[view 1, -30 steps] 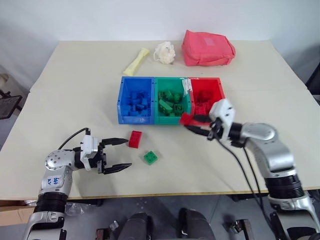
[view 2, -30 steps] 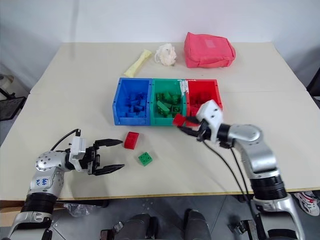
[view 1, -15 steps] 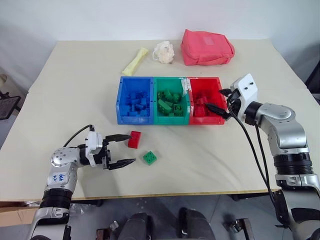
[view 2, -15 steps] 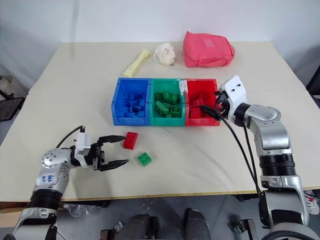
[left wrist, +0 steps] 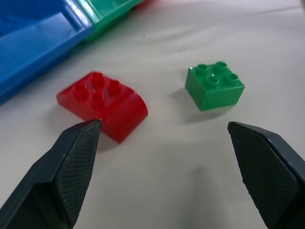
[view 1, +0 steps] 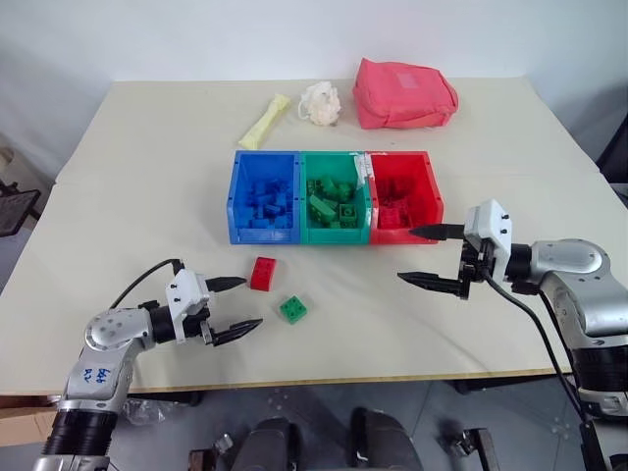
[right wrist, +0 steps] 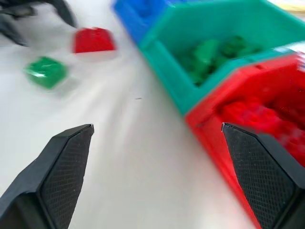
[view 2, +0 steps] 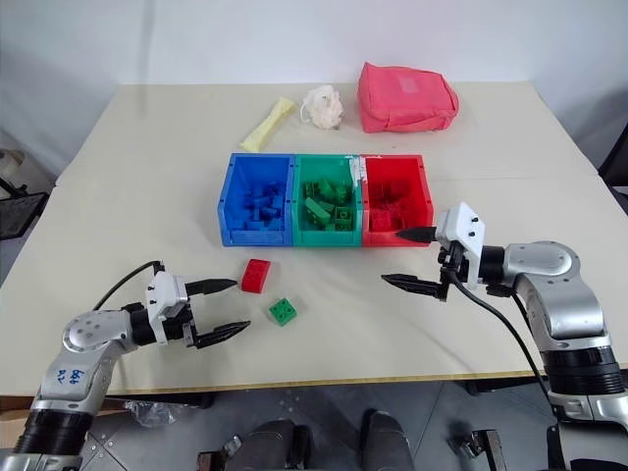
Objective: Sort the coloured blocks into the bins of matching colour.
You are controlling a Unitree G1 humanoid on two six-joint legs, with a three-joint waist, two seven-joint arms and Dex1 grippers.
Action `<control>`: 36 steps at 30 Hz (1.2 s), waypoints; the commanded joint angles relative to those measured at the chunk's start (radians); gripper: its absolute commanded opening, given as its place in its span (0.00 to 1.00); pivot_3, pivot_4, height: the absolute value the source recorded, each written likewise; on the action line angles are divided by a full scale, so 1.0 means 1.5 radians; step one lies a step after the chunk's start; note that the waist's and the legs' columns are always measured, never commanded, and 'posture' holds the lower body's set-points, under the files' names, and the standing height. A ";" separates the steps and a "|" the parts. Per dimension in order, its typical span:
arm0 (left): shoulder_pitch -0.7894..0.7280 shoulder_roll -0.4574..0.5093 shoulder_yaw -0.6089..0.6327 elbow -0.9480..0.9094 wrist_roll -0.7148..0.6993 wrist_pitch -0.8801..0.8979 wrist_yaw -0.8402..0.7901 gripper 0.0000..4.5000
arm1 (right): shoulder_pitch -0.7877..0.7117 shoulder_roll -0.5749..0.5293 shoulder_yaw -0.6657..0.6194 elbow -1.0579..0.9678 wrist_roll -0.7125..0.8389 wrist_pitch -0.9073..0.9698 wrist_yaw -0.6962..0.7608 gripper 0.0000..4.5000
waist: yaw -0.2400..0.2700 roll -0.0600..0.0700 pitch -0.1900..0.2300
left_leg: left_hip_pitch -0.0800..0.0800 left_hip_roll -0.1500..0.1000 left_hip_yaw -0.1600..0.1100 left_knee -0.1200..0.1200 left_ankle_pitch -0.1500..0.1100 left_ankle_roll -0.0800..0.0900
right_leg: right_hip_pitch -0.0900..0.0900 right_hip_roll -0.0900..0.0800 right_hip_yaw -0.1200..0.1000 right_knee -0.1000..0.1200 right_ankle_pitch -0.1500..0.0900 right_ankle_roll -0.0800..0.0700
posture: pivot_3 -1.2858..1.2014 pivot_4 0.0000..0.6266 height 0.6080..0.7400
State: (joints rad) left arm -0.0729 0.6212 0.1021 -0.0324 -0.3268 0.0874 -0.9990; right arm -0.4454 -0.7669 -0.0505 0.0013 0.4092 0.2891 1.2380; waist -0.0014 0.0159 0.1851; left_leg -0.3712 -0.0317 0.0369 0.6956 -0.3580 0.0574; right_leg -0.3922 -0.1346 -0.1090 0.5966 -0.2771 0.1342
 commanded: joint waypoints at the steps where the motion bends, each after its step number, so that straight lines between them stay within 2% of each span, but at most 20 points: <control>1: 0.066 0.021 0.049 -0.091 -0.012 0.056 0.050 1.00 | 0.011 -0.020 -0.010 0.015 0.016 -0.040 0.061 1.00 | 0.000 0.000 0.000 | 0.000 0.000 0.000 0.000 0.000 -0.001 | 0.000 -0.001 0.000 0.000 0.000 0.000 | 0.52 0.24 1.00; 8: 0.225 0.018 0.138 -0.210 -0.059 0.093 0.078 1.00 | -0.021 -0.015 0.009 0.067 0.005 -0.071 0.108 1.00 | -0.001 0.001 0.000 | 0.000 0.001 0.000 -0.001 -0.001 -0.001 | 0.000 -0.002 0.000 -0.003 0.000 0.000 | 0.52 0.24 1.00; 14: 0.261 0.003 0.127 -0.271 -0.075 0.108 0.100 1.00 | -0.054 -0.002 0.031 0.106 -0.011 -0.085 0.114 1.00 | 0.003 0.001 0.001 | 0.000 0.001 0.000 -0.001 -0.001 -0.001 | 0.000 -0.003 0.000 -0.003 -0.001 -0.001 | 0.52 0.24 1.00; 19: 0.229 0.003 0.051 -0.318 -0.061 0.143 0.117 1.00 | -0.060 0.003 0.036 0.103 -0.012 -0.087 0.118 1.00 | 0.002 0.001 0.001 | 0.000 0.001 0.000 -0.001 -0.001 -0.001 | 0.000 -0.003 0.000 -0.002 -0.001 -0.001 | 0.52 0.24 1.00; 23: 0.162 0.008 -0.037 -0.332 -0.041 0.179 0.122 1.00 | -0.050 -0.001 0.030 0.085 -0.008 -0.081 0.108 1.00 | 0.002 0.001 0.001 | 0.000 0.000 0.000 -0.001 -0.001 -0.001 | 0.000 -0.003 0.000 -0.002 -0.001 -0.001 | 0.52 0.24 1.00; 31: 0.019 -0.025 -0.148 -0.255 0.026 0.204 0.158 1.00 | -0.011 -0.008 0.006 0.042 -0.002 -0.072 0.070 1.00 | 0.003 0.001 0.001 | 0.000 0.001 0.000 -0.001 -0.001 -0.001 | 0.000 0.001 0.000 -0.002 -0.001 -0.001 | 0.52 0.24 1.00; 36: -0.029 -0.037 -0.180 -0.197 0.075 0.176 0.167 1.00 | 0.019 -0.012 -0.012 0.008 0.005 -0.062 0.045 1.00 | 0.010 0.001 0.001 | 0.000 0.000 0.000 0.000 0.000 -0.001 | 0.000 0.002 0.000 -0.001 -0.001 -0.001 | 0.52 0.24 1.00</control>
State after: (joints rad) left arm -0.1091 0.5673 -0.1616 -0.3278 -0.2303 0.3801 -0.7519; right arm -0.4164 -0.7654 -0.0283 0.0530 0.3917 0.1950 1.3179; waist 0.0143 0.0178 0.1861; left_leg -0.3713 -0.0310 0.0374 0.6957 -0.3587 0.0559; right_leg -0.3919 -0.1321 -0.1095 0.5949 -0.2779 0.1328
